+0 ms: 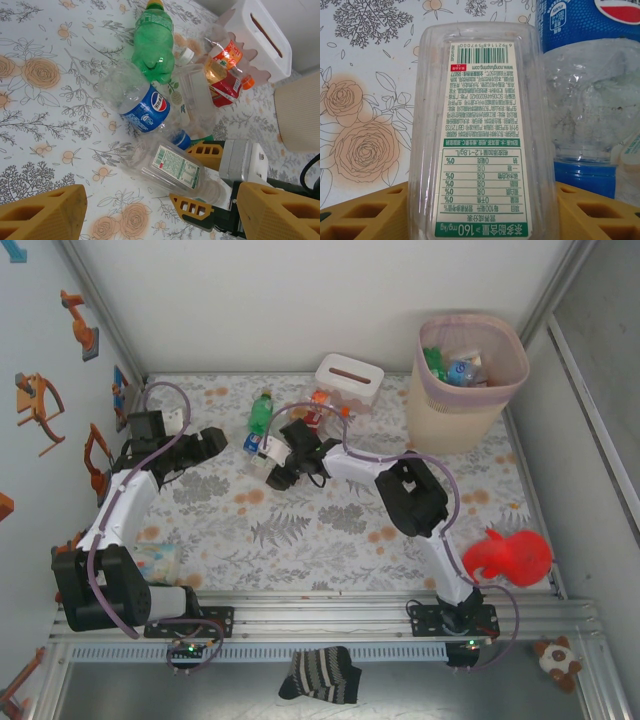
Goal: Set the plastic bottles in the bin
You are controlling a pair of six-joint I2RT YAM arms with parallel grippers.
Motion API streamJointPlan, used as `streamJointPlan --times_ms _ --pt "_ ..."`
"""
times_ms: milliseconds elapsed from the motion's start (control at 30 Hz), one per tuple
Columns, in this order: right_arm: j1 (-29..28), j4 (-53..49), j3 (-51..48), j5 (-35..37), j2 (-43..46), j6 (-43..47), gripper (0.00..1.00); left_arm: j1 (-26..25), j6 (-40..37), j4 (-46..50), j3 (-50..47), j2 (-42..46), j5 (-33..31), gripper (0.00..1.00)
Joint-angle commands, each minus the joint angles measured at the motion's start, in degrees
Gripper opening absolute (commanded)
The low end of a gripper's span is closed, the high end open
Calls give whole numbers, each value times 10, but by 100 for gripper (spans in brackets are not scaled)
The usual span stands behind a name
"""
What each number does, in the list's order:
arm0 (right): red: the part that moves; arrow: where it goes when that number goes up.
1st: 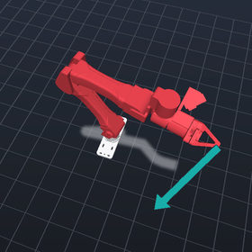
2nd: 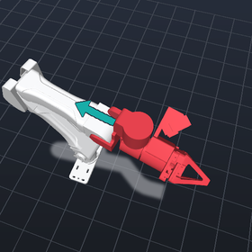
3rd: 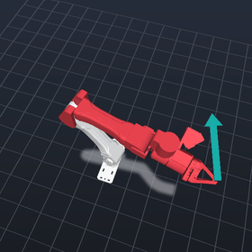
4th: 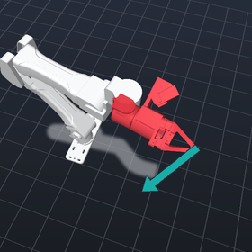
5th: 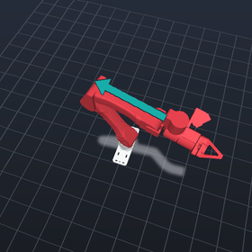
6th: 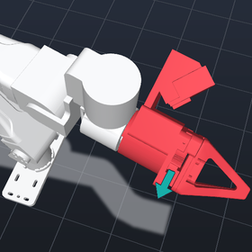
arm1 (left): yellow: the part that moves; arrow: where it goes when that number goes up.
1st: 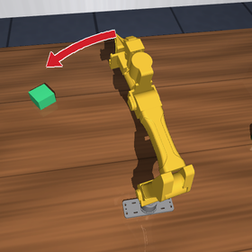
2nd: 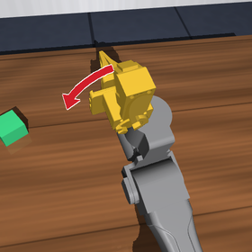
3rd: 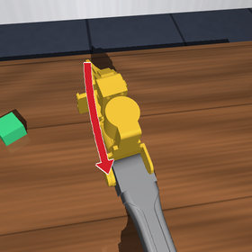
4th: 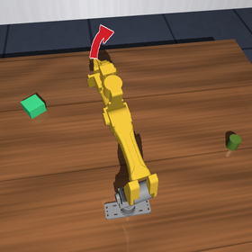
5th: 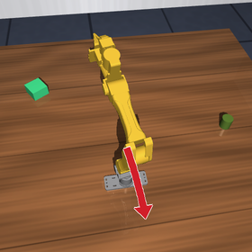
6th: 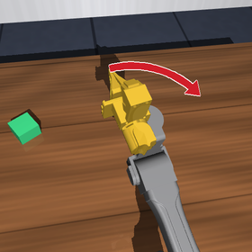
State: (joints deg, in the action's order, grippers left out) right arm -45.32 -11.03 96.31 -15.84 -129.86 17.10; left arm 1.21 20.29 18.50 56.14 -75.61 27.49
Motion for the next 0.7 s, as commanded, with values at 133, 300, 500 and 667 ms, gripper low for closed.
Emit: streamJointPlan --times_ms 133,300,500,667 --pt "-8 -9 17 -4 27 5 56 4 -7 7 17 0 9 78" --pt "-7 -29 25 -10 67 4 56 4 -7 7 18 0 9 78" --pt "7 -72 53 -10 111 3 56 5 -7 7 17 0 10 78" --pt "34 -115 88 -8 144 2 56 5 -7 6 19 -1 11 78"
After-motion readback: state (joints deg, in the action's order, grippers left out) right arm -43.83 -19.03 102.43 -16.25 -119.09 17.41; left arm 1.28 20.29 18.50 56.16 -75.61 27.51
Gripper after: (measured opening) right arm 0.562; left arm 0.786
